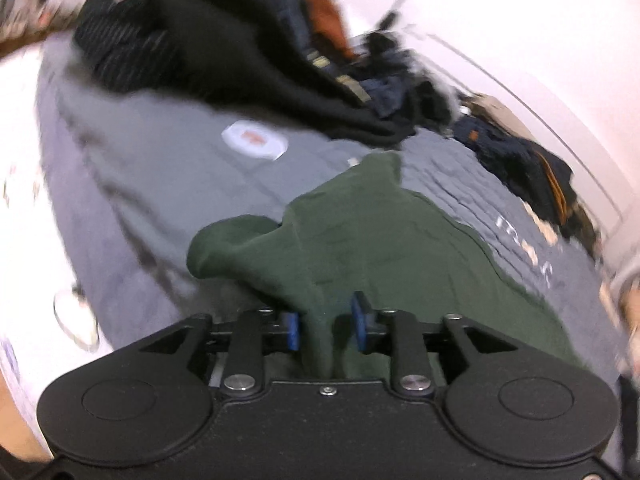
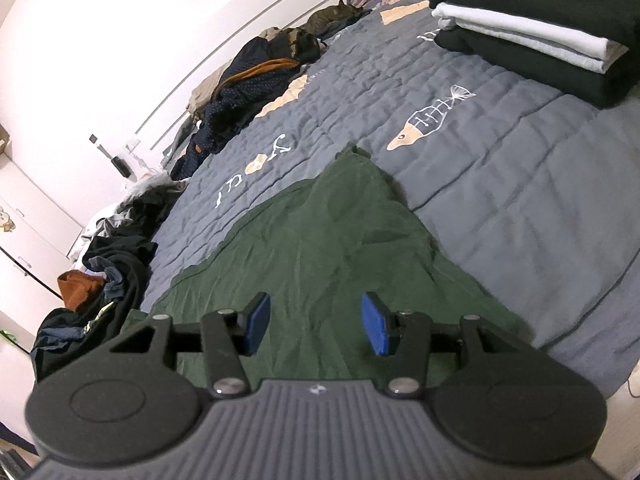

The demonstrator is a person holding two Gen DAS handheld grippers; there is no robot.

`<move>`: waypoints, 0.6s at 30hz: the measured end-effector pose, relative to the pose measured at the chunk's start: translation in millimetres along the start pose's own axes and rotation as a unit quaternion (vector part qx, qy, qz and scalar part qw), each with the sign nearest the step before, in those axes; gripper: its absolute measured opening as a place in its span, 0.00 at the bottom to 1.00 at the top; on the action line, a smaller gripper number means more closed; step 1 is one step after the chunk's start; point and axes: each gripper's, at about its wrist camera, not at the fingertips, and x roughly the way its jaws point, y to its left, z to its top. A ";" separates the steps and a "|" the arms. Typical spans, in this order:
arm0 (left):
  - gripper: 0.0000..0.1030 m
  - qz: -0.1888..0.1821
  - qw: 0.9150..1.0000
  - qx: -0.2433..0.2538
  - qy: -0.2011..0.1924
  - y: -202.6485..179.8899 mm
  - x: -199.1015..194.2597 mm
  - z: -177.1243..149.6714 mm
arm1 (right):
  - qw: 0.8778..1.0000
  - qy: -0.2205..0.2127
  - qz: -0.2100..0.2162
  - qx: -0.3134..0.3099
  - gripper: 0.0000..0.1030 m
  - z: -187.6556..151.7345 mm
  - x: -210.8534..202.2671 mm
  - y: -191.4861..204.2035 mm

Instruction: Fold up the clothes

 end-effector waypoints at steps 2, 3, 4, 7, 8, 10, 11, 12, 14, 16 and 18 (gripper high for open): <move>0.26 -0.002 0.999 -0.054 0.010 14.1 4.5 2.9 | 1.000 0.001 -0.001 0.006 0.49 1.6 0.3 -3.1; 0.25 -0.003 0.997 -0.077 0.011 20.1 6.1 4.6 | 1.000 0.002 -0.001 0.008 0.49 2.1 0.3 -4.3; 0.17 -0.005 0.995 -0.100 0.012 26.1 7.8 6.3 | 1.000 0.003 -0.001 0.011 0.49 2.5 0.3 -5.5; 0.05 -0.025 0.996 -0.085 -0.008 22.4 3.9 10.5 | 1.000 0.004 -0.001 0.016 0.49 3.8 0.3 -7.9; 0.05 -0.031 0.997 -0.070 -0.016 18.4 1.7 11.3 | 1.000 0.003 -0.001 0.016 0.49 4.1 0.1 -8.2; 0.05 -0.041 0.998 -0.019 -0.034 3.2 -5.5 8.8 | 1.000 0.000 -0.001 0.017 0.49 5.0 -0.8 -8.5; 0.04 -0.051 0.998 0.006 -0.043 -4.9 -9.5 6.7 | 1.000 -0.001 0.000 0.018 0.49 5.5 -0.9 -8.7; 0.04 -0.060 0.996 0.031 -0.053 -12.9 -13.4 4.6 | 1.000 -0.002 0.000 0.019 0.49 5.8 -1.2 -8.9; 0.04 -0.086 0.991 0.082 -0.066 -30.3 -20.8 -0.4 | 1.000 -0.002 0.001 0.021 0.49 5.8 -1.8 -9.1; 0.04 -0.107 0.982 0.138 -0.072 -49.1 -29.0 -10.1 | 1.000 -0.003 0.001 0.022 0.49 5.7 -2.0 -9.2; 0.04 -0.132 0.968 0.203 -0.068 -71.9 -34.4 -25.5 | 1.000 -0.003 0.000 0.022 0.49 6.0 -1.5 -8.8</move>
